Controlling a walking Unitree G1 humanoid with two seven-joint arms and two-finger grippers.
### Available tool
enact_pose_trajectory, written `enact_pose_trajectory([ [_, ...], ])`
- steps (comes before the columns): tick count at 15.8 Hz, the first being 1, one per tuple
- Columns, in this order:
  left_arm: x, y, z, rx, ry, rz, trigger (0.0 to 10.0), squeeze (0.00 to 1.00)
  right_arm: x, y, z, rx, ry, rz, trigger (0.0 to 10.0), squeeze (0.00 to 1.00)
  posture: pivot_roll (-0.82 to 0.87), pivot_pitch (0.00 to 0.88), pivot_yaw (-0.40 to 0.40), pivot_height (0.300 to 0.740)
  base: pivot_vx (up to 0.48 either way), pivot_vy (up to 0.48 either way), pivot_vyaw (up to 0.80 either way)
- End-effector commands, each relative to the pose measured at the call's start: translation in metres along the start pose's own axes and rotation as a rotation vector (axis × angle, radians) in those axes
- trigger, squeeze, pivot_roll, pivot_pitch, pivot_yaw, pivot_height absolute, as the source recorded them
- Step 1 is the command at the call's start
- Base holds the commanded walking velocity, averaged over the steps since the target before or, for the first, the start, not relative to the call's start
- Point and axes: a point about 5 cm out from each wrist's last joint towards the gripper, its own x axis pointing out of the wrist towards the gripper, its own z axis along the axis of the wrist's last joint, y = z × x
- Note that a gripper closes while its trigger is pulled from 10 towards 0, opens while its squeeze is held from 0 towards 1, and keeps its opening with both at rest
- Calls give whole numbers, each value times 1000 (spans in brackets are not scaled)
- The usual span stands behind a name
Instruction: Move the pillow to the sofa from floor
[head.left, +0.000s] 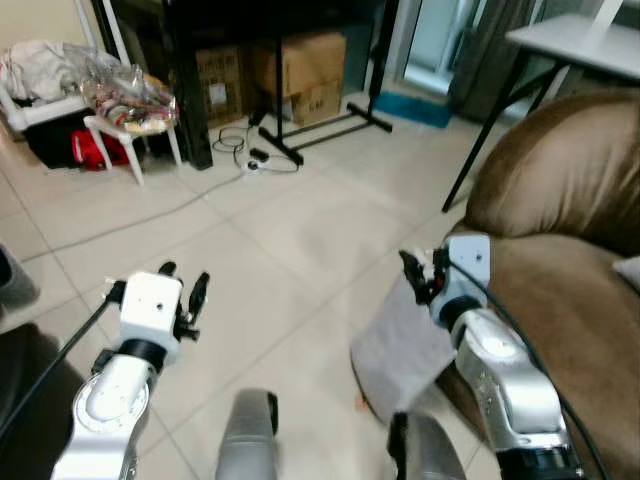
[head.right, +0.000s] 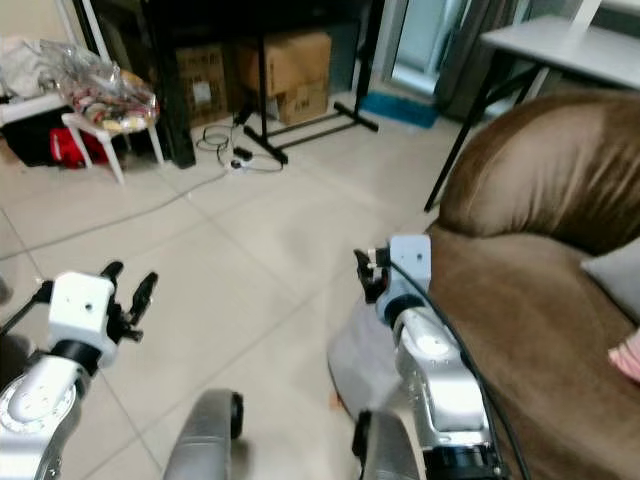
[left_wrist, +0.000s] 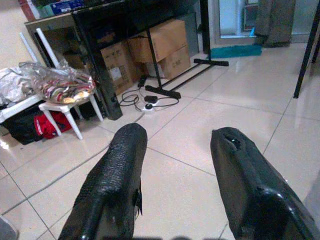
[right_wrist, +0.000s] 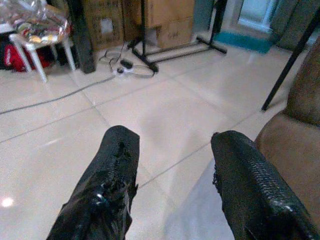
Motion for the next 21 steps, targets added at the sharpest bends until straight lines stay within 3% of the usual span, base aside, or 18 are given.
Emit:
enact_pose_trajectory([
  [1,4,-3,8,-6,-33,-10,10000,0,1,-4,10,-19,-34,-12,10000,0,39,0,-52,612,334,0,0],
  [16,4,-3,10,4,-36,-15,10000,0,1,-4,8,-34,-43,-8,10000,0,42,0,-52,612,330,0,-107],
  [21,3,-4,4,28,-23,-21,10000,0,2,-4,4,-39,-26,-4,10000,0,48,0,-59,587,0,0,0],
])
